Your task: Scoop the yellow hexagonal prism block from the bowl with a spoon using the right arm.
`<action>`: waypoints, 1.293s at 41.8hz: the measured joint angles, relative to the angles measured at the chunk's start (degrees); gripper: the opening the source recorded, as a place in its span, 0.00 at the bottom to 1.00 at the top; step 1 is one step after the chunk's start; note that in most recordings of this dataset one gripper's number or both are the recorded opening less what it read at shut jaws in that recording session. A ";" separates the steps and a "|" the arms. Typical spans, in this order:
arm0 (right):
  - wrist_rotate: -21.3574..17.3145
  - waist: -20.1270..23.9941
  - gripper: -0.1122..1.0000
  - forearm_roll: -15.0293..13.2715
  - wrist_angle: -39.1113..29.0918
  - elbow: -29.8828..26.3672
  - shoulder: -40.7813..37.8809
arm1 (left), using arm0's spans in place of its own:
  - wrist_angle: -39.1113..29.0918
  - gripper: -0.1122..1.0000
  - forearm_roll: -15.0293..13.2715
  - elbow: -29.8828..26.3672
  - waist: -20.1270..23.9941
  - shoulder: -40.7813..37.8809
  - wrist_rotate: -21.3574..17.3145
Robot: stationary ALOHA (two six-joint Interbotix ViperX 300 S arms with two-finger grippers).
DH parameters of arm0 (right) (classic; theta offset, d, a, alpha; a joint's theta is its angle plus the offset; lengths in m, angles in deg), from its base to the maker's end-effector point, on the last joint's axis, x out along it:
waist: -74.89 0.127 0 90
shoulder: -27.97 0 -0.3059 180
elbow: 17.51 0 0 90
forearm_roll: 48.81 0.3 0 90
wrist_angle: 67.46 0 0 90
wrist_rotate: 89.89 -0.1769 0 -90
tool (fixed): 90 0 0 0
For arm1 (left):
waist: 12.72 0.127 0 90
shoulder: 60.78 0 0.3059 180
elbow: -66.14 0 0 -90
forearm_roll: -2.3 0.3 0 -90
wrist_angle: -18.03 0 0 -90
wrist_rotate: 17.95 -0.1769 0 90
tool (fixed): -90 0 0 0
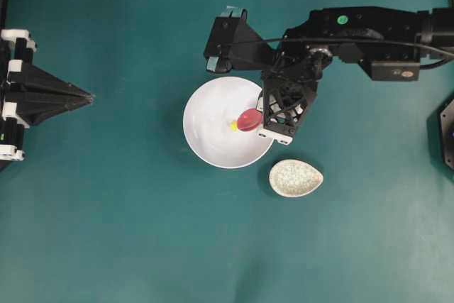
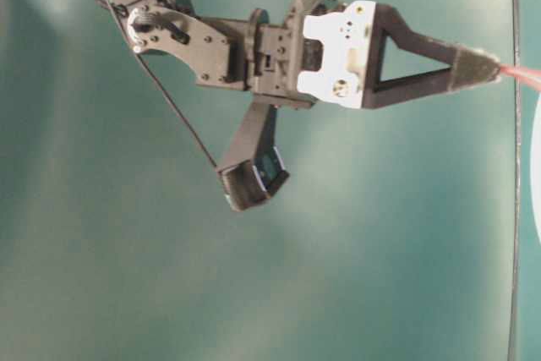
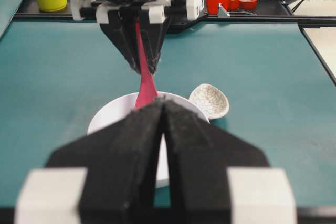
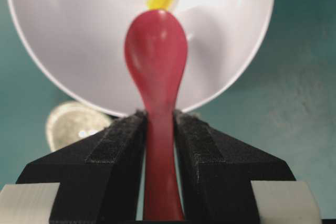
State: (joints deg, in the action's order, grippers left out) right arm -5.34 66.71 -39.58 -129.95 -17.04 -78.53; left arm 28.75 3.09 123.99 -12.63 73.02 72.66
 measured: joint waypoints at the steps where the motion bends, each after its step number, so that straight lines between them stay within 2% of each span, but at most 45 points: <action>1: 0.00 0.00 0.32 0.00 0.00 0.00 -0.18 | 0.00 0.10 -0.09 0.00 0.00 0.00 0.00; 25: 0.26 0.00 0.32 -0.44 1.58 -0.09 -4.39 | 0.00 0.10 -0.09 0.00 0.00 0.00 0.00; 54: 0.70 0.00 0.32 -0.53 16.61 -0.09 -5.01 | 0.00 0.10 0.00 0.09 0.00 0.00 0.00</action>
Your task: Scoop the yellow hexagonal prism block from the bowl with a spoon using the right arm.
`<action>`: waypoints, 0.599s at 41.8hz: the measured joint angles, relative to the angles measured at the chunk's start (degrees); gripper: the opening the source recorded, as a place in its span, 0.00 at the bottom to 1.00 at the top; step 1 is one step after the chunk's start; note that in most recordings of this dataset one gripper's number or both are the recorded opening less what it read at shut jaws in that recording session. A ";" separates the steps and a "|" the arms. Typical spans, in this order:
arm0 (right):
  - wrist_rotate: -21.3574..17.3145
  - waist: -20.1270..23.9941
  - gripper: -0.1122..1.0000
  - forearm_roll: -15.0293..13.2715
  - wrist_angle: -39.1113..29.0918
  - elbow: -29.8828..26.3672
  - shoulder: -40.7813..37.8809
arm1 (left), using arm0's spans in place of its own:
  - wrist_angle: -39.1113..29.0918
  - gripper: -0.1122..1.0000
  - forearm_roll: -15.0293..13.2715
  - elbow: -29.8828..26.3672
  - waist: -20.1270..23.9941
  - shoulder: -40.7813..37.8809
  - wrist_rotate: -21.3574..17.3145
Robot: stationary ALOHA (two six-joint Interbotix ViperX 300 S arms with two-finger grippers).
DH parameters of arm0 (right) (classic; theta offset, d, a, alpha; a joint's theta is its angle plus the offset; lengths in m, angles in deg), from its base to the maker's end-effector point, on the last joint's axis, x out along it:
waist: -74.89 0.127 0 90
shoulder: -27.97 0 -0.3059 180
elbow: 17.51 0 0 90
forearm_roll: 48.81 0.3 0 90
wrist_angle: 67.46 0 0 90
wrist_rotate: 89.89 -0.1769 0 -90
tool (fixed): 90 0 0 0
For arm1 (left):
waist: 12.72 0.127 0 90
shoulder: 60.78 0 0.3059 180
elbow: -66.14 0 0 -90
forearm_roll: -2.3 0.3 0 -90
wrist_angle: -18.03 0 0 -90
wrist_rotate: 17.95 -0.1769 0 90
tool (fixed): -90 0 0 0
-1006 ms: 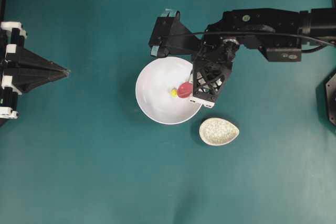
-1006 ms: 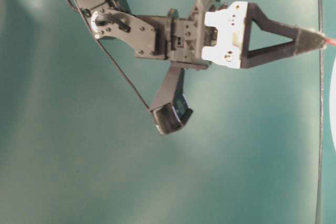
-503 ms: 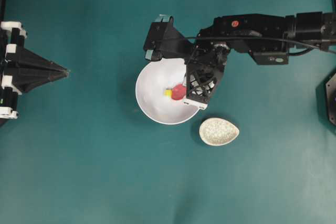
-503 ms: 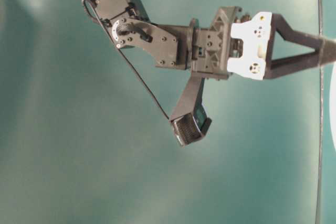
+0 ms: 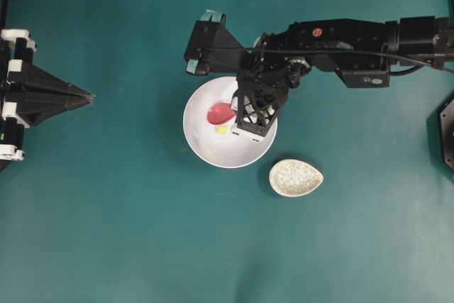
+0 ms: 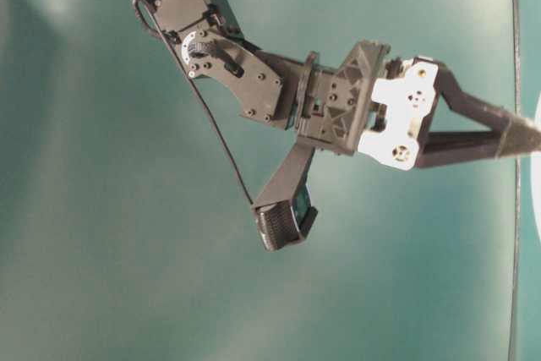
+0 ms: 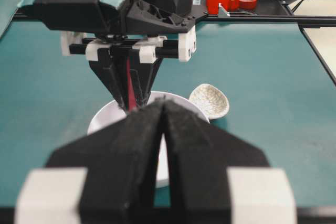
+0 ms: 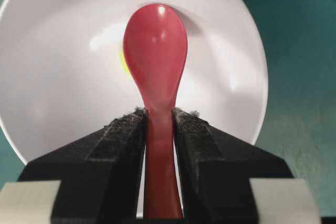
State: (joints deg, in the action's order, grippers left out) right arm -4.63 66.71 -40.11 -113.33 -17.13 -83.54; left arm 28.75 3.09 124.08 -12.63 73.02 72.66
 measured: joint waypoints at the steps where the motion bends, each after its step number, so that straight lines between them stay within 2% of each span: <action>1: 0.00 0.00 0.32 0.00 0.18 0.09 0.00 | 0.00 0.10 0.00 0.00 0.00 0.00 0.00; 14: -0.18 0.00 0.32 0.00 0.88 -1.23 0.18 | 0.09 0.10 -0.09 0.00 0.00 0.00 0.00; 25: -0.53 0.00 0.32 0.00 -4.13 -1.76 5.54 | 0.00 0.10 0.00 -0.09 0.00 0.00 0.00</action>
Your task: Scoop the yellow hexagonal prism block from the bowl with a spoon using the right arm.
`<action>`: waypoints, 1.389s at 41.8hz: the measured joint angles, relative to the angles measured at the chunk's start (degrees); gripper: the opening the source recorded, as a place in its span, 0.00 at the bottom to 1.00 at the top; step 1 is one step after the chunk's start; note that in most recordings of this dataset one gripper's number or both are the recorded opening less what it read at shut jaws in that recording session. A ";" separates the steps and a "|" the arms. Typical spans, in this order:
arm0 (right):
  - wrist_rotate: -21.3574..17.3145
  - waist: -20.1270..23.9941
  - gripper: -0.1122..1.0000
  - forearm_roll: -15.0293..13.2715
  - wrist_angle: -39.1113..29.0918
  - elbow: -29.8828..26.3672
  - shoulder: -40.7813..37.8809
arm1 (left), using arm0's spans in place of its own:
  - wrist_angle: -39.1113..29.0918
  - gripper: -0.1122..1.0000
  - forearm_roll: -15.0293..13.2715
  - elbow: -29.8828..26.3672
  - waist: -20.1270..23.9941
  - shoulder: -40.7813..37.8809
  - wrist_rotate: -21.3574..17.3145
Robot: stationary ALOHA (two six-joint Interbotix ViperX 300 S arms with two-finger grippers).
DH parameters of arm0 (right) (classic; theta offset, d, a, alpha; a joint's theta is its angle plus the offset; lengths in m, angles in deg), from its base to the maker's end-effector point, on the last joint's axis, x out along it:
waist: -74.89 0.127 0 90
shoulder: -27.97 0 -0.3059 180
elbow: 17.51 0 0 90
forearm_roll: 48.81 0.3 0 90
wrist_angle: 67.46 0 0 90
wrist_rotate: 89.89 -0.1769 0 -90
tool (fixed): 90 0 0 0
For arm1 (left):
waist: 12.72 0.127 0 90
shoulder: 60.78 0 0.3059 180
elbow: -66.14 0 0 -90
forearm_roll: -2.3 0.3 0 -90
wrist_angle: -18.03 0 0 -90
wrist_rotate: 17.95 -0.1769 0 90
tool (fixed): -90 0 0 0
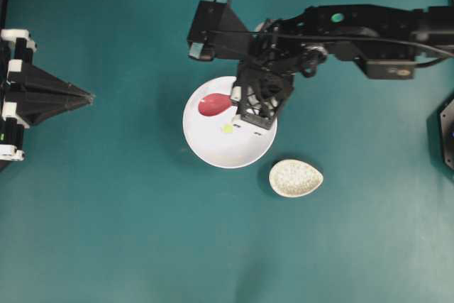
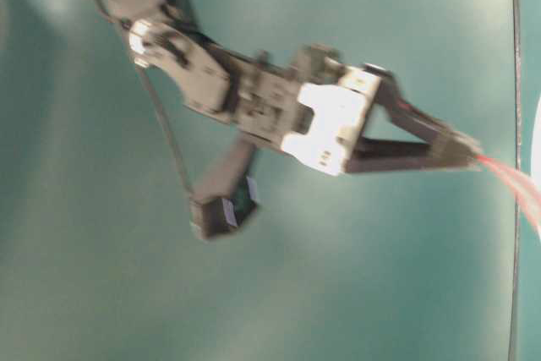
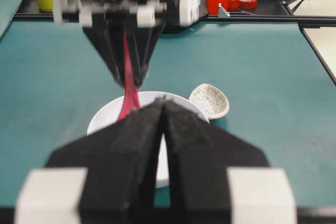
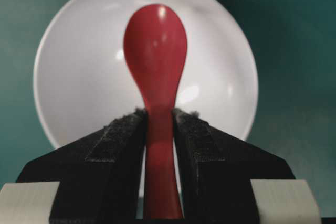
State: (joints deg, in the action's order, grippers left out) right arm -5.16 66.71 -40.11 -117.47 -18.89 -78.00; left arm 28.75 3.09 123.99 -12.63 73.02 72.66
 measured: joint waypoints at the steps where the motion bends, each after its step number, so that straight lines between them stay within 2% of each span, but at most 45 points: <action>1: 0.00 0.00 0.32 0.00 -0.62 0.00 0.26 | 0.00 0.10 0.00 0.00 0.00 0.00 0.00; 10: -0.09 0.09 0.32 0.00 -6.94 0.09 0.97 | 0.00 0.10 0.00 0.00 0.00 0.00 0.00; 18: -0.09 1.14 0.32 0.00 -8.17 1.14 0.97 | 0.09 0.10 0.00 0.09 0.00 0.00 0.00; 34: -1.14 1.41 0.32 0.00 -6.68 6.50 0.97 | 0.09 0.10 0.00 0.09 0.00 0.00 0.09; 58: -1.67 2.02 0.32 0.00 -0.79 6.77 -2.11 | 0.18 0.10 -0.09 0.09 0.00 0.00 0.09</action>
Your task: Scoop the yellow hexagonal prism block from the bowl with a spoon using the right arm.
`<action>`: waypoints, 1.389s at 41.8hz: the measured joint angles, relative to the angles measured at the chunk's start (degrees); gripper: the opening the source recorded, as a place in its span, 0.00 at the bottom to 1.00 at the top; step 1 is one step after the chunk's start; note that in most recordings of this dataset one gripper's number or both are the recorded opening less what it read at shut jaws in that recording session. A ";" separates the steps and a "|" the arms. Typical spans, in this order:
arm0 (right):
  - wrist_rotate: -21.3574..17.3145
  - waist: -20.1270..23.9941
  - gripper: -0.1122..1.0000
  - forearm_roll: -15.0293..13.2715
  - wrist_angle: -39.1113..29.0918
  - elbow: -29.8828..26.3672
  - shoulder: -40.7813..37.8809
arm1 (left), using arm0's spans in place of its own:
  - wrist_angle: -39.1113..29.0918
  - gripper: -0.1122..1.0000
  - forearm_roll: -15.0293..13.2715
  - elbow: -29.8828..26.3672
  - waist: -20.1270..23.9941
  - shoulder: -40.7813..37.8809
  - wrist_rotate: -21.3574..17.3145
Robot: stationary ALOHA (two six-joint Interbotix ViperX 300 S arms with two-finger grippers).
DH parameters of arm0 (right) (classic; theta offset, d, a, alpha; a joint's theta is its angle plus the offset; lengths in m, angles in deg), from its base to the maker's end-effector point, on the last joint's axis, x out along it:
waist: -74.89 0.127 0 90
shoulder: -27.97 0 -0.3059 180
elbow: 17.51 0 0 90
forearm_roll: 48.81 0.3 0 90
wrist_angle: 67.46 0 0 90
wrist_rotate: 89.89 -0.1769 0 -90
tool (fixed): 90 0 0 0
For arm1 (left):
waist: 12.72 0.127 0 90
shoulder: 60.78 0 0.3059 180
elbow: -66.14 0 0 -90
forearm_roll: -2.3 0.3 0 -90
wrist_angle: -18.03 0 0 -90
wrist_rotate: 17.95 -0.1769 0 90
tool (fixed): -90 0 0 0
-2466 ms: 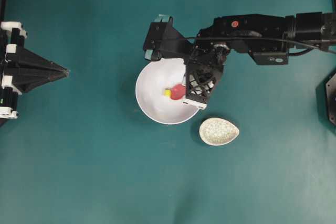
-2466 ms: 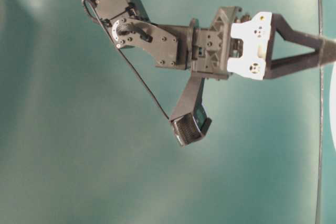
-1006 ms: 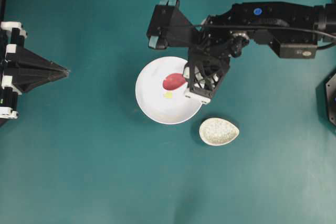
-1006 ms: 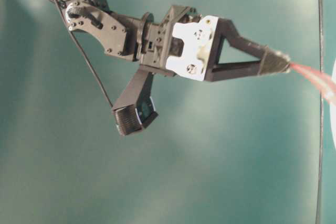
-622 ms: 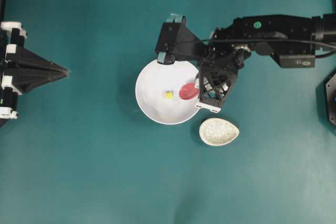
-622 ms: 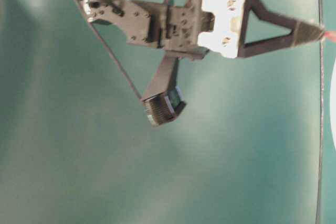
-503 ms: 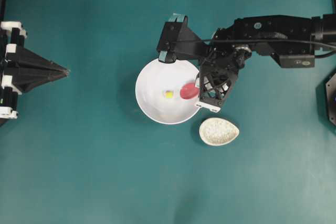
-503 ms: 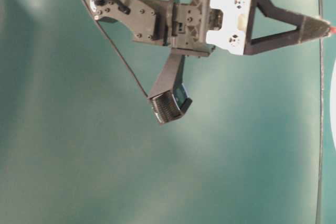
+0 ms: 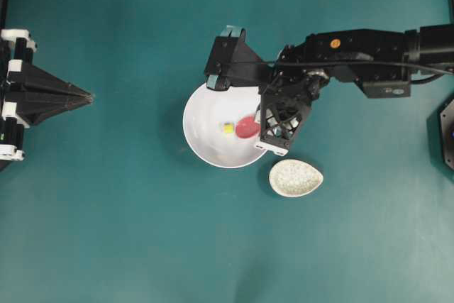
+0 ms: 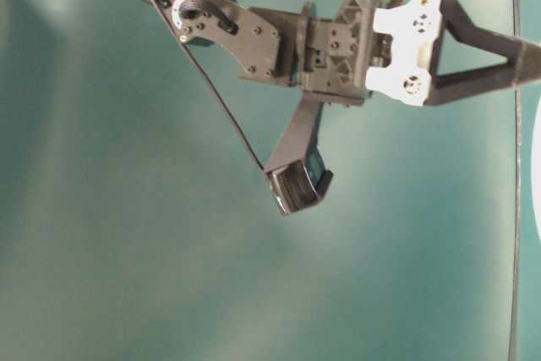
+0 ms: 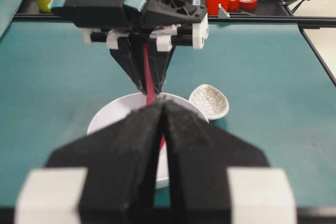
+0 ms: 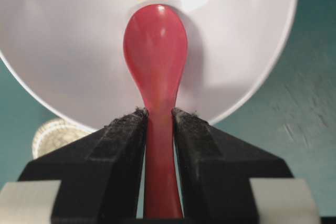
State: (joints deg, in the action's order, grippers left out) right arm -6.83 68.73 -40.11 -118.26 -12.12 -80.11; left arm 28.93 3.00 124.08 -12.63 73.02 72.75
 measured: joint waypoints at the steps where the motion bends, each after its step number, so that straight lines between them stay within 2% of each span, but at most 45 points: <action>1: 0.00 0.09 0.32 0.09 0.35 0.00 -0.18 | 0.00 0.10 0.00 0.00 0.00 0.00 0.00; 29: 0.53 0.26 0.32 0.00 13.36 0.00 -1.23 | 0.00 0.10 0.00 -0.09 0.00 0.00 0.00; 50: 0.35 0.26 0.32 -0.62 15.03 0.18 -1.23 | 0.00 0.10 0.00 0.00 0.00 0.00 0.00; 58: 0.00 0.26 0.32 -0.70 18.02 2.99 -0.53 | 0.00 0.10 0.00 0.00 0.00 0.00 0.09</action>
State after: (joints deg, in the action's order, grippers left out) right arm -6.83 69.00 -40.81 -100.24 -9.13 -80.64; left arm 28.93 3.00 124.08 -12.63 73.02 72.84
